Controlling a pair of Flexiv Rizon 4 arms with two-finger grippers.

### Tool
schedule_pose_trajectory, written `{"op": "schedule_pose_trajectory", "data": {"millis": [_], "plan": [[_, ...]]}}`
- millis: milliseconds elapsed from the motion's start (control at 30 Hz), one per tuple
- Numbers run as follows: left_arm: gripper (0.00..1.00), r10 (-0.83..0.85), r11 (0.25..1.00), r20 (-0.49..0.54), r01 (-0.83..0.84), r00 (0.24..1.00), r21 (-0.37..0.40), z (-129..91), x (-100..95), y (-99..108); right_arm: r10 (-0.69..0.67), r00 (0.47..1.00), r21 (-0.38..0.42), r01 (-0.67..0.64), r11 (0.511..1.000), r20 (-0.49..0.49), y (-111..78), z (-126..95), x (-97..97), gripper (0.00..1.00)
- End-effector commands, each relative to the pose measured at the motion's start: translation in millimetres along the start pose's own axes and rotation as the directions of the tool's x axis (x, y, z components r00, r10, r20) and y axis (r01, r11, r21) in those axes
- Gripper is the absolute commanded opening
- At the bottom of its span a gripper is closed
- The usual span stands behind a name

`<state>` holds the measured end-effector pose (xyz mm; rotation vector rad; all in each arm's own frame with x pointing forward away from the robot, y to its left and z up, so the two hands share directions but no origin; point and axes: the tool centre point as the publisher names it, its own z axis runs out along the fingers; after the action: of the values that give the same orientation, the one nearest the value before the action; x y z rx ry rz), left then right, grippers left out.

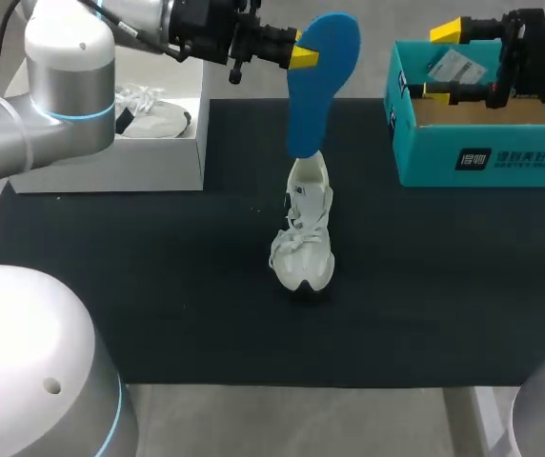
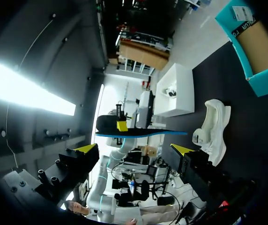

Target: Take the shoe out of the shoebox, open the shoe tongue, remove and reinsert the insole, then place the shoe into the shoebox

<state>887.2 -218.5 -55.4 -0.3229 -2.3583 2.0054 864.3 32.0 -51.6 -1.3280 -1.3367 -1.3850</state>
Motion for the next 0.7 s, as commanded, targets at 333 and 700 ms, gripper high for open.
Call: {"op": "schedule_pose_trajectory", "data": {"millis": [333,700], "plan": [[0.00,-0.818,0.263,-0.525,0.965,0.235,0.023,-2.4,6.9,-25.1,0.001,1.000,0.000,-0.001,1.000,0.001,1.0,1.4,-0.2,1.00],[0.00,-0.781,-0.065,-0.618,0.995,-0.094,-0.070,-3.0,7.4,-25.3,0.001,1.000,0.000,-0.001,1.000,0.001,1.0,1.4,-0.2,1.00]]}}
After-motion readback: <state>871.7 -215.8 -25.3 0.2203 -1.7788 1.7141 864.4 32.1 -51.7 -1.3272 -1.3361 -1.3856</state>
